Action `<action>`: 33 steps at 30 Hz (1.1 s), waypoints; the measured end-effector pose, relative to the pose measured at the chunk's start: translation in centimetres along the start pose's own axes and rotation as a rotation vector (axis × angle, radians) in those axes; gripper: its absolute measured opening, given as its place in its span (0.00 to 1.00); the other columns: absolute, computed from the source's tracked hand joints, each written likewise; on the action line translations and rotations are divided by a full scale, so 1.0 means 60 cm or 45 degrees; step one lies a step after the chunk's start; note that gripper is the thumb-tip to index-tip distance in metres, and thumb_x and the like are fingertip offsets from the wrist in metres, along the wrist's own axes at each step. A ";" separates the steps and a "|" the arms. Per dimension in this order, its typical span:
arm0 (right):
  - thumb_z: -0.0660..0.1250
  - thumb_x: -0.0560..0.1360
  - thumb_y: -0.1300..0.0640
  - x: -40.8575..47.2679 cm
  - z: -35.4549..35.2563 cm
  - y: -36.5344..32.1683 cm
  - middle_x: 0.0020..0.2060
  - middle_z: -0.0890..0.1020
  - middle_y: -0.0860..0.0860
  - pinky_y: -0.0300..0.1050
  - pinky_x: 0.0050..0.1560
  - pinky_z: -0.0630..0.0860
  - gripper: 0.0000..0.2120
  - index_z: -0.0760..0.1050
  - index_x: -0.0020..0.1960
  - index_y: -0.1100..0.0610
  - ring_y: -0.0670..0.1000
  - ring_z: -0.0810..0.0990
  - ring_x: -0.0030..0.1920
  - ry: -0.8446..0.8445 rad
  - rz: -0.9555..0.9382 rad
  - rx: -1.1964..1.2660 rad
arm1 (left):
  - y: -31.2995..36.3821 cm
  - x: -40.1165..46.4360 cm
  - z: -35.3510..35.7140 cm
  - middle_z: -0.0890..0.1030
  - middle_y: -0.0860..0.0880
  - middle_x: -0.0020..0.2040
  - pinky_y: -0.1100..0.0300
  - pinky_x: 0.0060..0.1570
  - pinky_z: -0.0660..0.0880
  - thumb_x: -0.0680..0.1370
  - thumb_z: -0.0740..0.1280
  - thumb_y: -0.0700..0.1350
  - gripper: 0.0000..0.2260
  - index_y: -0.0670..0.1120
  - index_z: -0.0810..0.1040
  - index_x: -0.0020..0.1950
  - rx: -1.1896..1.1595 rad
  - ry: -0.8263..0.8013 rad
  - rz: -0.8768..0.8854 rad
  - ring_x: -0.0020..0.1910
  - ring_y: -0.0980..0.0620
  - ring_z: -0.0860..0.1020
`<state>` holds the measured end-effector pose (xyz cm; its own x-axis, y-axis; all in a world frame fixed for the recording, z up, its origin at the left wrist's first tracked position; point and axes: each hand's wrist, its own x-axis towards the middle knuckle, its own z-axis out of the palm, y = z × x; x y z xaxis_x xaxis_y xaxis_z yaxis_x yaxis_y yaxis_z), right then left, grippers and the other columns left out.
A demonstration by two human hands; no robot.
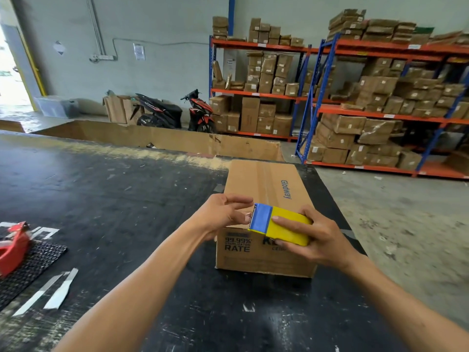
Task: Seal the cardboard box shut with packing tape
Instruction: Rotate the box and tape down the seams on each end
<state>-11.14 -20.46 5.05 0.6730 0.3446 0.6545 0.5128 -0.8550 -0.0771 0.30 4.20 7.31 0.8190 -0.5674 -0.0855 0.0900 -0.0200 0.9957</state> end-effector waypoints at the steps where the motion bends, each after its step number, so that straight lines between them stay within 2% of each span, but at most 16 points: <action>1: 0.74 0.73 0.39 0.001 0.001 0.002 0.45 0.68 0.47 0.33 0.39 0.67 0.29 0.71 0.71 0.38 0.45 0.68 0.39 -0.039 0.001 -0.005 | -0.001 0.003 0.002 0.82 0.44 0.61 0.54 0.52 0.81 0.70 0.68 0.24 0.23 0.42 0.79 0.62 0.021 -0.004 -0.010 0.55 0.48 0.83; 4: 0.69 0.74 0.35 0.005 -0.006 0.015 0.44 0.70 0.48 0.36 0.35 0.69 0.27 0.71 0.72 0.37 0.46 0.70 0.38 -0.159 -0.014 -0.084 | 0.002 0.013 -0.010 0.81 0.43 0.63 0.56 0.49 0.82 0.71 0.65 0.22 0.26 0.39 0.76 0.66 0.075 0.037 -0.040 0.51 0.48 0.85; 7: 0.65 0.75 0.32 -0.031 -0.049 0.061 0.44 0.73 0.49 0.37 0.34 0.69 0.26 0.67 0.72 0.31 0.46 0.72 0.36 -0.172 0.075 -0.184 | 0.007 0.020 -0.111 0.78 0.37 0.65 0.61 0.42 0.83 0.71 0.60 0.19 0.28 0.34 0.71 0.70 0.079 0.388 -0.031 0.44 0.49 0.85; 9: 0.67 0.73 0.34 -0.062 -0.082 0.089 0.42 0.72 0.48 0.38 0.35 0.67 0.27 0.66 0.71 0.28 0.46 0.70 0.35 -0.074 0.200 -0.145 | 0.005 0.011 -0.179 0.78 0.36 0.65 0.64 0.38 0.82 0.72 0.61 0.20 0.28 0.34 0.69 0.71 0.080 0.594 -0.014 0.45 0.49 0.84; 10: 0.69 0.72 0.35 -0.062 -0.090 0.095 0.41 0.71 0.48 0.36 0.36 0.66 0.28 0.67 0.71 0.29 0.45 0.69 0.36 -0.024 0.230 -0.125 | 0.006 0.007 -0.185 0.78 0.38 0.64 0.65 0.39 0.81 0.73 0.63 0.22 0.27 0.34 0.70 0.71 0.129 0.610 0.013 0.46 0.49 0.84; 11: 0.71 0.72 0.37 -0.054 -0.091 0.094 0.42 0.70 0.48 0.33 0.38 0.65 0.28 0.70 0.70 0.32 0.44 0.67 0.37 0.004 0.237 -0.114 | 0.006 0.002 -0.168 0.80 0.40 0.63 0.67 0.41 0.81 0.74 0.67 0.26 0.25 0.36 0.71 0.71 0.195 0.564 0.039 0.48 0.50 0.84; 13: 0.77 0.71 0.43 -0.020 -0.075 0.081 0.43 0.70 0.48 0.27 0.41 0.64 0.27 0.76 0.69 0.43 0.43 0.66 0.39 0.037 0.135 -0.128 | 0.002 0.005 -0.096 0.83 0.43 0.58 0.65 0.50 0.80 0.77 0.72 0.39 0.20 0.39 0.75 0.68 0.275 0.347 0.042 0.50 0.51 0.85; 15: 0.80 0.69 0.47 0.009 -0.051 0.062 0.44 0.71 0.50 0.27 0.42 0.64 0.28 0.78 0.67 0.48 0.44 0.67 0.40 0.048 0.024 -0.132 | -0.003 0.013 -0.020 0.83 0.43 0.58 0.56 0.57 0.79 0.79 0.69 0.51 0.19 0.41 0.77 0.65 0.181 0.091 -0.034 0.52 0.50 0.84; 17: 0.79 0.70 0.47 0.023 -0.039 0.052 0.44 0.70 0.49 0.26 0.42 0.64 0.28 0.78 0.68 0.49 0.44 0.67 0.41 0.013 -0.038 -0.096 | 0.004 0.021 0.025 0.83 0.41 0.58 0.50 0.59 0.79 0.80 0.65 0.55 0.21 0.40 0.77 0.63 -0.049 -0.023 -0.158 0.54 0.46 0.84; 19: 0.76 0.72 0.45 0.029 -0.034 0.048 0.45 0.68 0.48 0.25 0.44 0.64 0.27 0.77 0.69 0.49 0.43 0.65 0.42 -0.011 -0.071 -0.065 | 0.011 0.028 0.041 0.82 0.38 0.59 0.48 0.58 0.79 0.81 0.65 0.54 0.20 0.38 0.77 0.63 -0.223 -0.083 -0.188 0.55 0.43 0.83; 21: 0.75 0.72 0.45 0.031 -0.029 0.048 0.46 0.67 0.47 0.24 0.44 0.63 0.26 0.78 0.68 0.49 0.42 0.65 0.42 -0.016 -0.077 -0.060 | 0.017 0.032 0.043 0.82 0.36 0.59 0.50 0.57 0.80 0.81 0.66 0.48 0.16 0.38 0.78 0.63 -0.308 -0.105 -0.139 0.57 0.42 0.82; 26: 0.75 0.72 0.44 0.026 -0.022 0.056 0.45 0.70 0.49 0.26 0.42 0.64 0.27 0.76 0.69 0.48 0.45 0.68 0.41 0.024 -0.021 -0.023 | 0.012 0.040 0.036 0.83 0.38 0.58 0.57 0.49 0.82 0.79 0.67 0.35 0.13 0.35 0.78 0.63 -0.469 -0.096 -0.151 0.50 0.46 0.84; 30: 0.75 0.73 0.44 0.030 -0.016 0.057 0.44 0.70 0.50 0.28 0.41 0.64 0.27 0.76 0.70 0.48 0.47 0.70 0.41 0.007 -0.017 -0.015 | 0.009 0.042 0.034 0.84 0.36 0.55 0.58 0.43 0.82 0.77 0.68 0.31 0.12 0.33 0.79 0.61 -0.442 0.030 -0.124 0.47 0.45 0.85; 33: 0.74 0.73 0.41 0.030 -0.008 0.056 0.44 0.70 0.50 0.32 0.39 0.66 0.27 0.74 0.71 0.44 0.49 0.71 0.40 -0.072 0.005 -0.006 | 0.004 0.047 0.037 0.83 0.35 0.53 0.59 0.37 0.82 0.76 0.68 0.30 0.11 0.32 0.79 0.59 -0.398 0.182 -0.113 0.44 0.45 0.85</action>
<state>-8.42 -22.91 6.32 0.7040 0.3625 0.6107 0.5079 -0.8581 -0.0761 1.38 0.78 7.40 0.8692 -0.4535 -0.1972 0.3155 0.2015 0.9273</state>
